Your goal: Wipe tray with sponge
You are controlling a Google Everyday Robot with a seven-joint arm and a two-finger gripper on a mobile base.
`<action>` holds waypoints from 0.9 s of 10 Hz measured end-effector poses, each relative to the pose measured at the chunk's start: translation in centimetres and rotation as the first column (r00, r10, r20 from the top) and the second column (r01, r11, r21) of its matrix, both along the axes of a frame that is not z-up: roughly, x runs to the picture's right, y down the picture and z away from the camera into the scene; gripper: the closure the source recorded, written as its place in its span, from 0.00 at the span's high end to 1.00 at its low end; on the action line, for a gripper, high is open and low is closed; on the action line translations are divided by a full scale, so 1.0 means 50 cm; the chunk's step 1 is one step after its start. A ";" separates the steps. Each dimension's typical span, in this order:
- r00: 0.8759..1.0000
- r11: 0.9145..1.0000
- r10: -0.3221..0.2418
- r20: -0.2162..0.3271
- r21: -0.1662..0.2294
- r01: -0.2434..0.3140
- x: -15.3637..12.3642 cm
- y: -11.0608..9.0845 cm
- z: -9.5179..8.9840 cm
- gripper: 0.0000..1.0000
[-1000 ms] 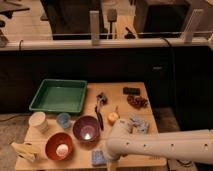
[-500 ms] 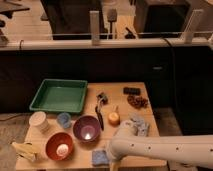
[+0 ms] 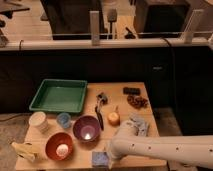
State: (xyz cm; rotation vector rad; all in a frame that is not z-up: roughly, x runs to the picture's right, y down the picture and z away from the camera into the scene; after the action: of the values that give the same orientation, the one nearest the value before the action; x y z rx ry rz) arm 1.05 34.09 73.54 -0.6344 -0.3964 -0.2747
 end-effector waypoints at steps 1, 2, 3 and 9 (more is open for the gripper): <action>1.000 1.000 -0.003 0.002 0.003 0.003 -0.002 -0.001 0.003 0.20; 1.000 1.000 -0.006 0.000 0.005 0.006 -0.004 -0.003 0.006 0.14; 1.000 1.000 -0.004 -0.003 0.004 0.004 -0.004 -0.003 0.008 0.07; 0.998 0.999 0.038 0.047 0.006 -0.038 0.001 -0.058 -0.019 0.00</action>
State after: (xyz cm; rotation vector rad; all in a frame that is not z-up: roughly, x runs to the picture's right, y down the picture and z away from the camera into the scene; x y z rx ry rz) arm 1.08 31.18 72.58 -0.6136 -0.4518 -0.2547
